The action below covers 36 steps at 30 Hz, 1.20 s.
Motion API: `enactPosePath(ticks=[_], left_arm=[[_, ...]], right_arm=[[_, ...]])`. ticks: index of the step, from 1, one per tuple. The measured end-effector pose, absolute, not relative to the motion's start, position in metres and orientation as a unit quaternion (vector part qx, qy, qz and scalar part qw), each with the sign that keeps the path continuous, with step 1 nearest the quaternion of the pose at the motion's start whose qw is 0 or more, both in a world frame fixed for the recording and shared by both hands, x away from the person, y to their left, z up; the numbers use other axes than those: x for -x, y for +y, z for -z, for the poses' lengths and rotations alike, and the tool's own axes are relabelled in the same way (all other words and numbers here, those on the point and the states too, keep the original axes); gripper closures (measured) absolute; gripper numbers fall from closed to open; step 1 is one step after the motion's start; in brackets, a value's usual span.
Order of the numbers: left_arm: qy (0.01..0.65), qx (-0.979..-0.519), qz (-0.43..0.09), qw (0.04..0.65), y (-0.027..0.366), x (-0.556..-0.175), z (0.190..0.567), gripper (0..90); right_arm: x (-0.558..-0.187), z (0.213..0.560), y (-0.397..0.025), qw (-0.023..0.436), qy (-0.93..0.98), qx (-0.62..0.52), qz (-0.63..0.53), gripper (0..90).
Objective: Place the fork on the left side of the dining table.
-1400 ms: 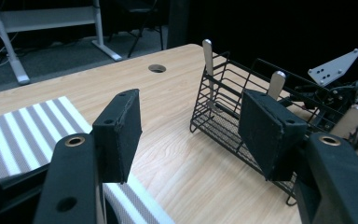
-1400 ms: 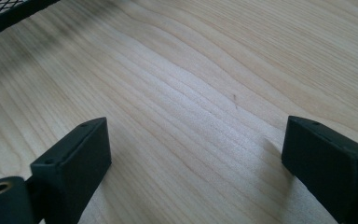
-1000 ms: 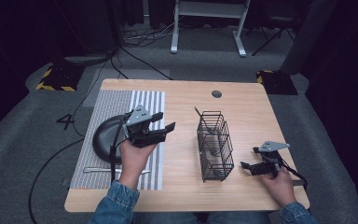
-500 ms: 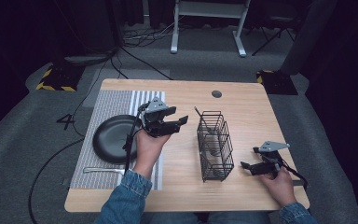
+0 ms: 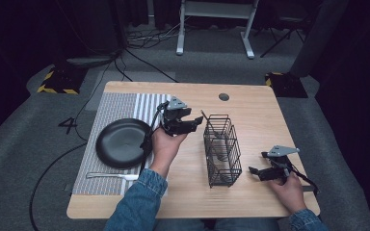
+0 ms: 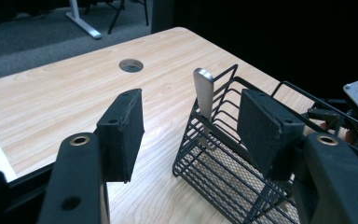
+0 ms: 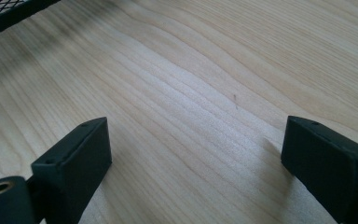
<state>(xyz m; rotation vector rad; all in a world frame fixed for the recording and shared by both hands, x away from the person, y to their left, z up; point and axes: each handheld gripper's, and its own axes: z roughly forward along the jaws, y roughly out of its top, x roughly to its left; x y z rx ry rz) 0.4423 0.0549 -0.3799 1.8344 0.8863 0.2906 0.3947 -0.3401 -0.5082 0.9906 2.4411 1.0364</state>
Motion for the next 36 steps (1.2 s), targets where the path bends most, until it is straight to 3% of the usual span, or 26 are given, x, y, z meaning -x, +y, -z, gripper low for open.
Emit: enactPosePath(ticks=[7,22,36], left_arm=[[0.367,-0.770,-0.108,0.511,0.042,-0.451,0.383,47.5],[0.370,-0.773,-0.083,0.510,0.031,-0.461,0.384,77.3],[0.360,-0.770,-0.054,0.525,0.031,-0.458,0.375,86.4]], right_arm=[[-0.395,0.508,-0.340,0.155,0.852,-0.346,-0.362,8.7],[-0.394,0.508,-0.340,0.155,0.852,-0.345,-0.362,9.1],[-0.394,0.508,-0.340,0.155,0.852,-0.345,-0.363,9.0]])
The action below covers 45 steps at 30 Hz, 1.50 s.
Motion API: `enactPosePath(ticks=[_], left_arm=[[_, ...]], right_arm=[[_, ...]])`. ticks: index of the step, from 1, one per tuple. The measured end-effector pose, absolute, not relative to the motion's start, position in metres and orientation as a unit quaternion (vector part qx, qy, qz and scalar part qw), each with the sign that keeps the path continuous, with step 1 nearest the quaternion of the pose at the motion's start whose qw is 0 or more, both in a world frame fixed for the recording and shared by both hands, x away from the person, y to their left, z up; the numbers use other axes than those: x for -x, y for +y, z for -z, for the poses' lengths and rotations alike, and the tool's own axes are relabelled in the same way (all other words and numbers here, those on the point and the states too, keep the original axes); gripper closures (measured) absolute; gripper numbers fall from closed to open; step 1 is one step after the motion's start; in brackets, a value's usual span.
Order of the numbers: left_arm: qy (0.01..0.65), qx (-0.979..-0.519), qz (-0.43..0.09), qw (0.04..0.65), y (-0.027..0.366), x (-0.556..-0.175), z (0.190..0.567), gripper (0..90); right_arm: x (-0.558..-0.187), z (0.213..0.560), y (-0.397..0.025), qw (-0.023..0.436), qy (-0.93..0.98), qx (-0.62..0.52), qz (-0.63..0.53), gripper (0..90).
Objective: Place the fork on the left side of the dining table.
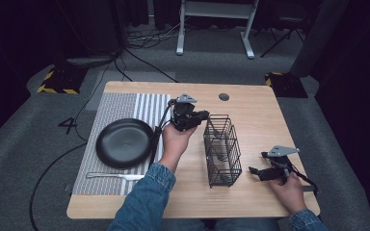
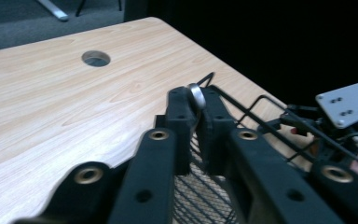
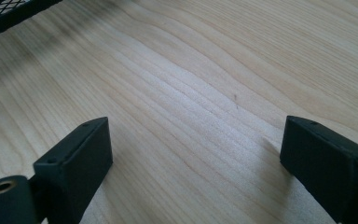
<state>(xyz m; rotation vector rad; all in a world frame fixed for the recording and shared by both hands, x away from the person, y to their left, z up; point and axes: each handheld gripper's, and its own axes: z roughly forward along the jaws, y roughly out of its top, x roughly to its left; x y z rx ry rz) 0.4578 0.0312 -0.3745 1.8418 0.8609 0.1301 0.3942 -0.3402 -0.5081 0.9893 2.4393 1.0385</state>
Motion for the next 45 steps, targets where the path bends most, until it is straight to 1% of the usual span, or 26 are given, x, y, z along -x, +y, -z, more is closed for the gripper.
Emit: enactPosePath(ticks=[3,11,28,45], left_arm=[[0.354,-0.775,-0.067,0.519,0.028,-0.455,0.369,86.4],[0.339,-0.779,-0.080,0.522,0.032,-0.449,0.352,86.4],[0.313,-0.774,-0.096,0.542,0.048,-0.425,0.305,86.4],[0.319,-0.756,-0.135,0.556,0.087,-0.400,0.261,86.4]], right_arm=[[-0.394,0.508,-0.340,0.155,0.852,-0.345,-0.363,9.1],[-0.394,0.508,-0.340,0.155,0.852,-0.345,-0.363,9.1],[-0.394,0.508,-0.340,0.155,0.852,-0.345,-0.362,9.1],[-0.394,0.508,-0.340,0.155,0.852,-0.345,-0.362,9.1]])
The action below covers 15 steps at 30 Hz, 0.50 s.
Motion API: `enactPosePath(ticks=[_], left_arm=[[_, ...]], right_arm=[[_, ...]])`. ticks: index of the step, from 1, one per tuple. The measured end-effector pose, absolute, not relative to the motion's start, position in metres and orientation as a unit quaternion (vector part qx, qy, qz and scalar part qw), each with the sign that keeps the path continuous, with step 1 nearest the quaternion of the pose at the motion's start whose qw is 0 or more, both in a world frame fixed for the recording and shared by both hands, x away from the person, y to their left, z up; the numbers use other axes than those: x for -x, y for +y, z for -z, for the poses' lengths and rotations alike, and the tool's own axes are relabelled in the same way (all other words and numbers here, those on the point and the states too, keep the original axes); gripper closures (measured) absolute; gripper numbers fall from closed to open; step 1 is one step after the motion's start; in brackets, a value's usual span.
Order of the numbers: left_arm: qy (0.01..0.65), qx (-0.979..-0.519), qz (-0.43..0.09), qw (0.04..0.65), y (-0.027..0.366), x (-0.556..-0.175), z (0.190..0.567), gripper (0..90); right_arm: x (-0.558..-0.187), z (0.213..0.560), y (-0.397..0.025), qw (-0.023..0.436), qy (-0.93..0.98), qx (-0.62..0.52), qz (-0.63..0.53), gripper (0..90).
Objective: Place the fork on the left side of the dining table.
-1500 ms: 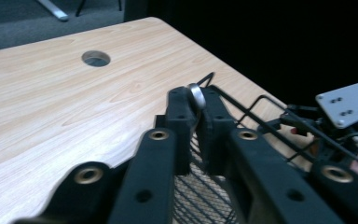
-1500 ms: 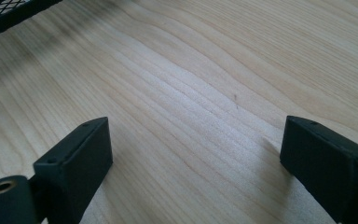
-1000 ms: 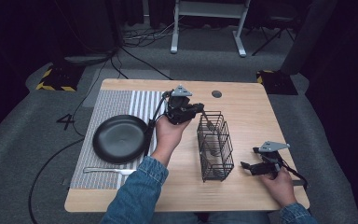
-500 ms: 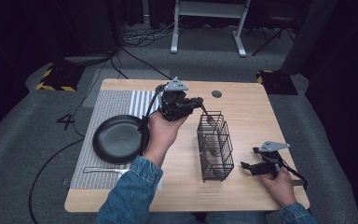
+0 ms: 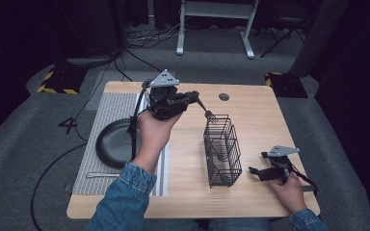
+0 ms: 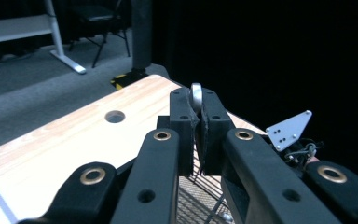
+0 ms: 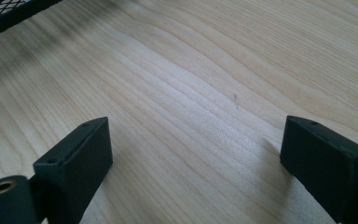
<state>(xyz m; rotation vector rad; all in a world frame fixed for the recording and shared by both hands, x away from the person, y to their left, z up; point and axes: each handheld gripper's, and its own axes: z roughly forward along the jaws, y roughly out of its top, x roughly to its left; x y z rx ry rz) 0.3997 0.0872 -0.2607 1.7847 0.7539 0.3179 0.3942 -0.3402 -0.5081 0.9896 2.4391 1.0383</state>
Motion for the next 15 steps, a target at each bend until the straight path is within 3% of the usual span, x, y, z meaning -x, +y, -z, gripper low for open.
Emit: enactPosePath(ticks=[15], left_arm=[[0.337,-0.738,-0.163,0.561,0.127,-0.399,0.244,86.4]], right_arm=[[-0.394,0.508,-0.340,0.155,0.852,-0.345,-0.362,9.1]])
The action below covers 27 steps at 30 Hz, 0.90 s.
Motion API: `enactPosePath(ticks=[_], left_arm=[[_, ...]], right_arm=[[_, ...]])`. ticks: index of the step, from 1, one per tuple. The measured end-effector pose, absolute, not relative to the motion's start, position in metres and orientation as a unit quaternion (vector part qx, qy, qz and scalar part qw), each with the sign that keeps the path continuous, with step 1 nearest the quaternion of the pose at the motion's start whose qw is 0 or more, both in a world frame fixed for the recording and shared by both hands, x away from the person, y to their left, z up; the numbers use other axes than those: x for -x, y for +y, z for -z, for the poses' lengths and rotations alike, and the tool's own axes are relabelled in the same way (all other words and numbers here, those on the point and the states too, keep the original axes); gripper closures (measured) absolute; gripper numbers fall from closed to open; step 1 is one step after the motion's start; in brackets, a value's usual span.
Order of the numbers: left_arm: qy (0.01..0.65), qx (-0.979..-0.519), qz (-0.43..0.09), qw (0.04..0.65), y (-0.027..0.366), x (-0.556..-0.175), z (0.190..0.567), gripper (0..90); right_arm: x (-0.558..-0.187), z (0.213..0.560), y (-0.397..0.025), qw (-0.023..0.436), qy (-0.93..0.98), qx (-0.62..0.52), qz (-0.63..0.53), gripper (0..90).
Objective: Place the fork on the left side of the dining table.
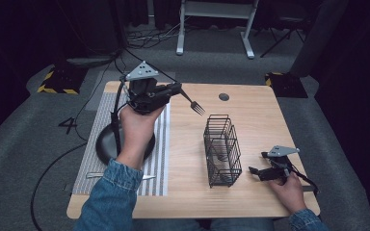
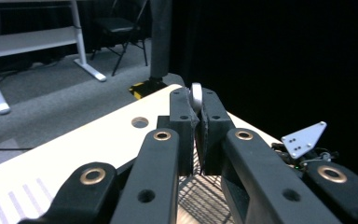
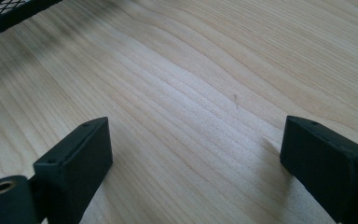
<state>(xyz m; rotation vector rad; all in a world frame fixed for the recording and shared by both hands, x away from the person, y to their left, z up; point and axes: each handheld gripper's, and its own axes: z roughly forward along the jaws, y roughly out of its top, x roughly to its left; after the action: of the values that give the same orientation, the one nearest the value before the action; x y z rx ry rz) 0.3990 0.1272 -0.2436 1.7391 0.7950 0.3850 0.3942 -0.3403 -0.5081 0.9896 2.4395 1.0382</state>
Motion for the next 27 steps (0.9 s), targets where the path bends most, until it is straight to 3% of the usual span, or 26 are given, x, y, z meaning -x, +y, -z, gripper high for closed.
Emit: enactPosePath(ticks=[27], left_arm=[[0.417,-0.689,-0.200,0.558,0.217,-0.449,0.253,86.4]], right_arm=[[-0.394,0.508,-0.340,0.156,0.850,-0.348,-0.363,9.8]])
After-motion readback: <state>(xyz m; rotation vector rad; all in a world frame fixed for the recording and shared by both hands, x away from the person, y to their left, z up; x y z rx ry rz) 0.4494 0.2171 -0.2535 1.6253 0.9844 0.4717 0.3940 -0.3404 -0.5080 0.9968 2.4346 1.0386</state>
